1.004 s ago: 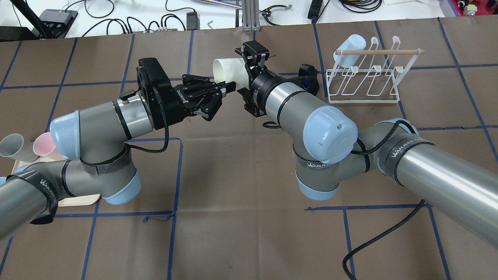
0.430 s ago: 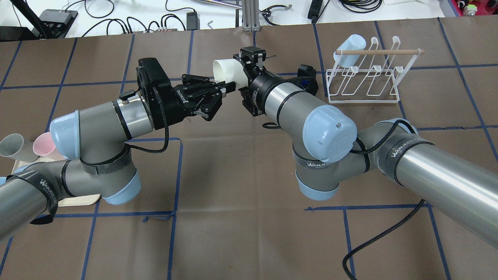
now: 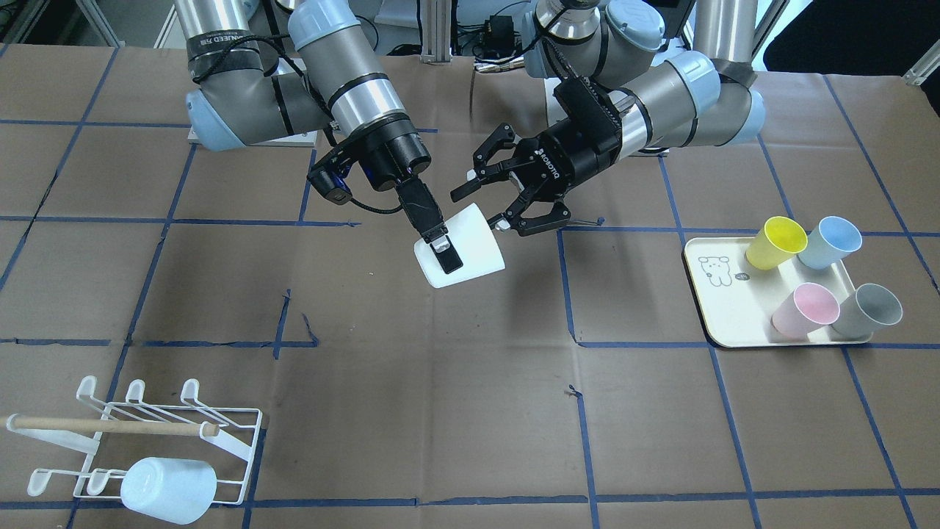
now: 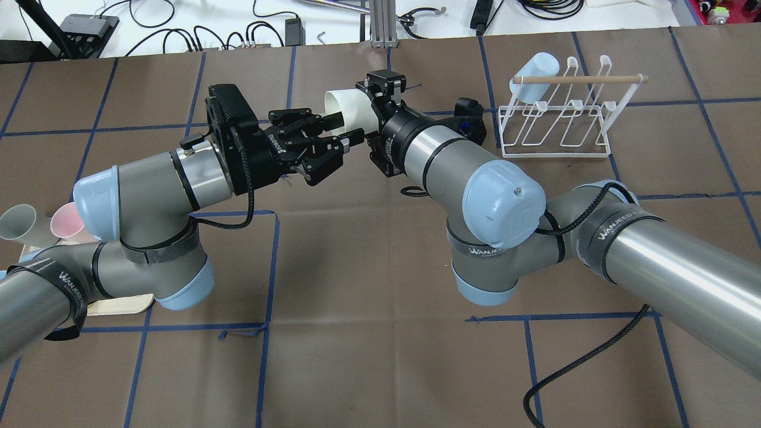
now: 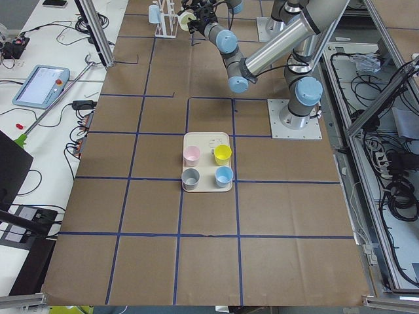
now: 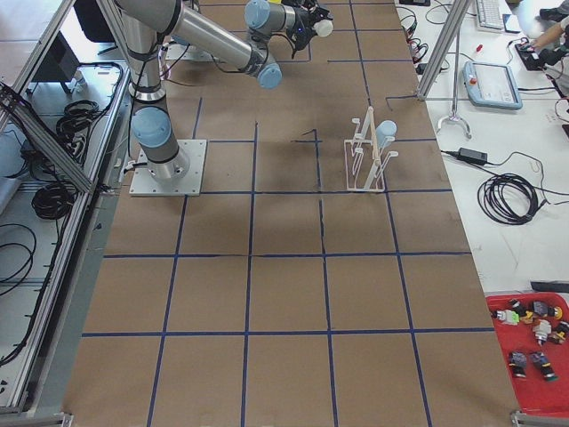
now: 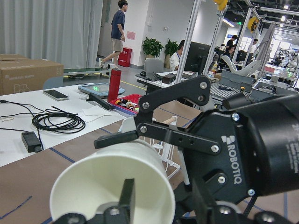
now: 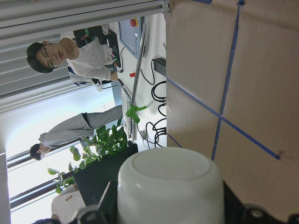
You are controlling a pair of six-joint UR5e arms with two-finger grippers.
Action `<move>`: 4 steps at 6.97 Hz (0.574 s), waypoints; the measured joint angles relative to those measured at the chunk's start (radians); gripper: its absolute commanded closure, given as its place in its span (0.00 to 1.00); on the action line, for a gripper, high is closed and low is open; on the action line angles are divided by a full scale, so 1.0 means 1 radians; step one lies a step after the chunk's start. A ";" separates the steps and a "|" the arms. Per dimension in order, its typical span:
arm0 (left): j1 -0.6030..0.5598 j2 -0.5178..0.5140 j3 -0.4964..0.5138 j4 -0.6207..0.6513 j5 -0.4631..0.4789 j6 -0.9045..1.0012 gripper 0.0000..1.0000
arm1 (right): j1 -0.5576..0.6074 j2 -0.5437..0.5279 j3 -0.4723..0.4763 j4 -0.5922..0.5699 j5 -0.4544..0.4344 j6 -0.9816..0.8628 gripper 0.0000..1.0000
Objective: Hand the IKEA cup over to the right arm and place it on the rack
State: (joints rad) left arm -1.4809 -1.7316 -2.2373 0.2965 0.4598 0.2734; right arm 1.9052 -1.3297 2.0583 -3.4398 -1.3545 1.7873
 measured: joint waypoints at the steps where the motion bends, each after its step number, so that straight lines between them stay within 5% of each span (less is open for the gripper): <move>1: 0.002 0.001 0.001 0.000 0.001 -0.005 0.01 | 0.000 0.000 -0.001 0.000 0.000 0.000 0.70; 4: 0.051 0.013 0.000 -0.003 0.003 -0.017 0.01 | -0.005 0.008 -0.014 -0.001 -0.002 -0.006 0.81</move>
State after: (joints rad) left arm -1.4296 -1.7184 -2.2368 0.2937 0.4631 0.2564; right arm 1.8999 -1.3219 2.0447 -3.4406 -1.3562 1.7811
